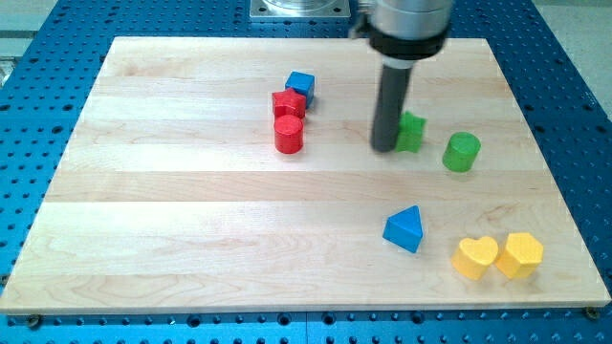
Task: Move the blue triangle diagonally to the green star
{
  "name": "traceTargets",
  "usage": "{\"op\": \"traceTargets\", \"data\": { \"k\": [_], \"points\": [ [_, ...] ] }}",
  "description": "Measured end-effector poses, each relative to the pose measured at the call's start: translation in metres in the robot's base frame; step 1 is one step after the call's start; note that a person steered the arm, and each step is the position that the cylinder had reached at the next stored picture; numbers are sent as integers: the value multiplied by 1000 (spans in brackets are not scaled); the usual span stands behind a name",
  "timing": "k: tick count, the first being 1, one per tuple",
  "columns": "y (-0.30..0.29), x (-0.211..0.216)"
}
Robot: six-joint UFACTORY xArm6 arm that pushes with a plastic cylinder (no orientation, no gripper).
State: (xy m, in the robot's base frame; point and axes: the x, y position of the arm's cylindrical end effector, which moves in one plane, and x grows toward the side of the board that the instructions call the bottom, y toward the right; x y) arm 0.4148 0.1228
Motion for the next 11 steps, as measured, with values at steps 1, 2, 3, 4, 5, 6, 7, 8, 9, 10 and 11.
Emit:
{"op": "traceTargets", "data": {
  "k": [1, 2, 3, 4, 5, 6, 7, 8, 9, 10, 11],
  "points": [
    [4, 55],
    [44, 89],
    [75, 123],
    [75, 130],
    [51, 131],
    [10, 140],
    [-20, 151],
    [-46, 151],
    [-85, 151],
    [-97, 125],
    [-97, 58]
  ]
}}
